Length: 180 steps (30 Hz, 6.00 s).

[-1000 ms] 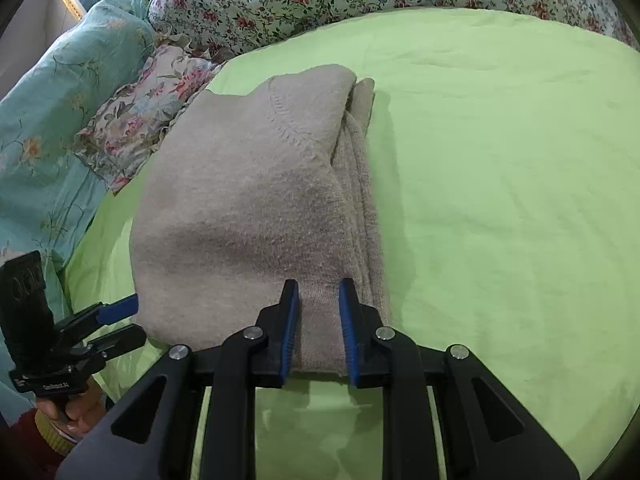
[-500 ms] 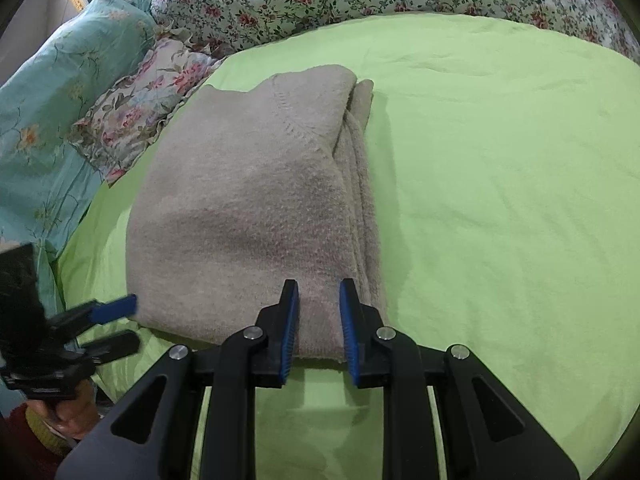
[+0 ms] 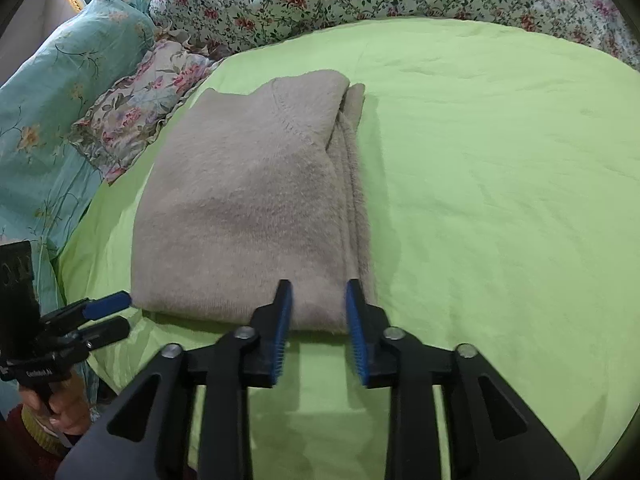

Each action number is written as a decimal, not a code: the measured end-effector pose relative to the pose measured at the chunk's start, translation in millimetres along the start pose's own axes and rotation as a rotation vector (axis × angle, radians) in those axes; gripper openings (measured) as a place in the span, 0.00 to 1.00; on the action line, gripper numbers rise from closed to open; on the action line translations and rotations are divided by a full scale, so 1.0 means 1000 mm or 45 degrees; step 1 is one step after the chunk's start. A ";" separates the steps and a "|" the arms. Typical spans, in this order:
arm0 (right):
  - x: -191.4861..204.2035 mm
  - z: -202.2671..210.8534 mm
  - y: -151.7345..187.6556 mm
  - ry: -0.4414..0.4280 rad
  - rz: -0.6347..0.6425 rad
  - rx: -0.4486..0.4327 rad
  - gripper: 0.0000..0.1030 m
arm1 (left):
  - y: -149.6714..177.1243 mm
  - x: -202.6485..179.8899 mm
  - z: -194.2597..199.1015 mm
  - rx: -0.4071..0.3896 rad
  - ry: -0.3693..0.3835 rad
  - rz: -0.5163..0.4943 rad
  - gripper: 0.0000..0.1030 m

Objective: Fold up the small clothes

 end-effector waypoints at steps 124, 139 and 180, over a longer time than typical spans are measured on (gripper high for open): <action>0.054 0.002 -0.038 0.071 0.285 0.071 0.97 | -0.047 -0.024 0.008 -0.072 -0.585 -0.200 0.95; 0.055 0.002 -0.039 0.074 0.286 0.071 0.97 | -0.046 -0.025 0.011 -0.079 -0.584 -0.197 0.95; 0.062 0.009 -0.038 0.126 0.296 0.042 0.98 | -0.044 -0.031 0.018 -0.104 -0.599 -0.209 0.95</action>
Point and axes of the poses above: each gripper's, at about its wrist camera, not at the fingertips, and z roughly against the way its jaws point, x to its left, y to its underside, the point moved 1 cm from there along -z, roughly the way its jaws point, and after that the axes turned 5 degrees about -y, right-handed, at the moved point
